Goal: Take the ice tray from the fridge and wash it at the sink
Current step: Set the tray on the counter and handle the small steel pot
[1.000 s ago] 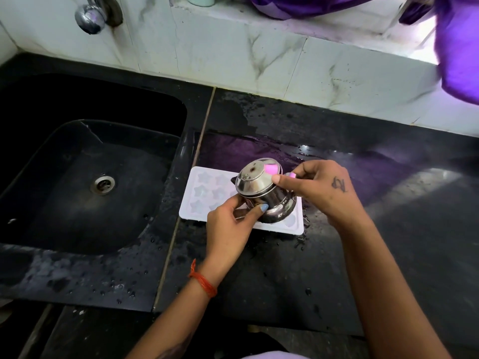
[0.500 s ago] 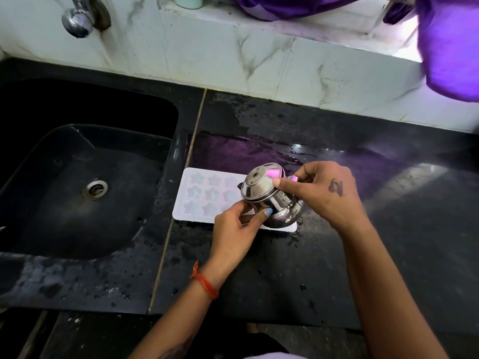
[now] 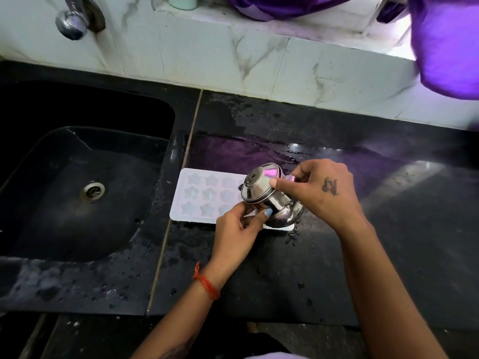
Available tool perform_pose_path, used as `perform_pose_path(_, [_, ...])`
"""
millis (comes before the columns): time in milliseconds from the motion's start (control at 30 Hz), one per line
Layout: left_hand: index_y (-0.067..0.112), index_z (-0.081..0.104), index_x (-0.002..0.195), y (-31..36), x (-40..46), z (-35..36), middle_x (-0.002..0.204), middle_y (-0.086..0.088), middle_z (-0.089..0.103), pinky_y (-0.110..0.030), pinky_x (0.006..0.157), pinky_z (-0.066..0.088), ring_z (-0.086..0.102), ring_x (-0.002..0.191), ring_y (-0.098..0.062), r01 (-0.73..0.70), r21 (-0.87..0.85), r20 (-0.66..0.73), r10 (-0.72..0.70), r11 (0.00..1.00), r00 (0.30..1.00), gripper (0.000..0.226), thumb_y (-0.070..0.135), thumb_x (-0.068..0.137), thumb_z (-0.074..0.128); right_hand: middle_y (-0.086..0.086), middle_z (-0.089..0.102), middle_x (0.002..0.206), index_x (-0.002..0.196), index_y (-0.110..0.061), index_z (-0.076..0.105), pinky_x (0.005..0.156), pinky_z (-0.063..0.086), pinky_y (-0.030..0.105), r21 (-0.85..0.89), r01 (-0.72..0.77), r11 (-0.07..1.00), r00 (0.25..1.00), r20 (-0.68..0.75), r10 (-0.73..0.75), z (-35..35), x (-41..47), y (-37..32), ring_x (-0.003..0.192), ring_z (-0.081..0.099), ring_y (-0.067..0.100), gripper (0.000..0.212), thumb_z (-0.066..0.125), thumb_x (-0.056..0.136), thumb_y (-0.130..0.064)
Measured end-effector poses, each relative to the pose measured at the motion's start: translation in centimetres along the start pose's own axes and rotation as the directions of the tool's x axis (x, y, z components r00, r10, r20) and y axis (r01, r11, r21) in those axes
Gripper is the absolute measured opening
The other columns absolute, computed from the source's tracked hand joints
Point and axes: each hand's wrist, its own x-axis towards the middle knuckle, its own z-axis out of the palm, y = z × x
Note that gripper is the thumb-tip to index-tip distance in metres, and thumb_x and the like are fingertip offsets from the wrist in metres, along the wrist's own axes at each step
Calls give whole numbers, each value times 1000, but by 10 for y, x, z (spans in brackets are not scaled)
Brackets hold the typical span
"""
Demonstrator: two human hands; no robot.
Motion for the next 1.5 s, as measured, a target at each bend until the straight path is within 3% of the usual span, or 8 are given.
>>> perform_pose_path(167, [22,70,99,3,-1,-1,92,7,75,-39,82,56,71,83,-6,-41,99,-35,45,994,998,41,51,70,69,5,68,61,63,-10,68,65,49,32,134,-65,989,998,11,64,1,1,7,64,65,20,39,77,69,-48])
perform_pose_path(333, [19,70,102,10,0,-1,91,10,73,-16,76,51,67,82,2,-103,225,-53,118,969,992,25,32,80,72,4,69,58,59,-12,68,72,56,46,277,-171,945,985,58,161,3,2,17,63,66,23,39,81,61,-49])
perform_pose_path(533, [19,70,98,11,1,4,86,14,70,-11,72,49,67,80,2,-110,220,-34,120,969,992,21,29,80,73,3,68,57,59,-13,67,74,56,48,296,-201,934,979,45,197,-2,0,23,65,67,23,40,79,59,-51])
perform_pose_path(667, [19,71,98,7,2,10,92,6,74,-21,77,53,69,84,-3,-89,202,-7,92,975,996,22,31,79,73,2,68,59,61,-12,67,71,55,39,221,-176,959,983,-6,182,-6,-3,22,67,66,20,40,78,63,-51])
perform_pose_path(900, [16,71,93,0,1,17,89,2,75,-40,82,56,71,81,-10,-23,136,48,17,990,999,22,33,79,74,1,65,57,62,-11,67,57,41,25,55,-132,990,990,-32,134,-14,-7,22,58,59,11,39,76,69,-48])
perform_pose_path(1133, [13,71,99,0,0,21,92,2,75,-42,84,56,71,84,-10,12,71,78,-18,997,997,38,41,74,71,1,62,54,61,-12,65,57,41,23,-48,-92,995,995,-35,91,-15,-7,18,57,57,12,39,75,72,-48])
perform_pose_path(1333, [14,71,100,0,0,22,94,2,75,-42,84,56,71,84,-9,17,67,76,-22,998,997,26,31,81,73,1,63,55,62,-11,65,54,40,20,-56,-61,997,997,-46,58,-15,-8,18,56,58,11,40,74,73,-48])
perform_pose_path(1500, [17,71,100,4,0,22,96,5,75,-39,83,56,70,83,-6,-38,132,38,33,991,999,26,32,79,74,2,67,60,62,-13,67,66,50,33,65,-133,989,991,-21,135,-15,-7,29,65,64,15,38,76,68,-50])
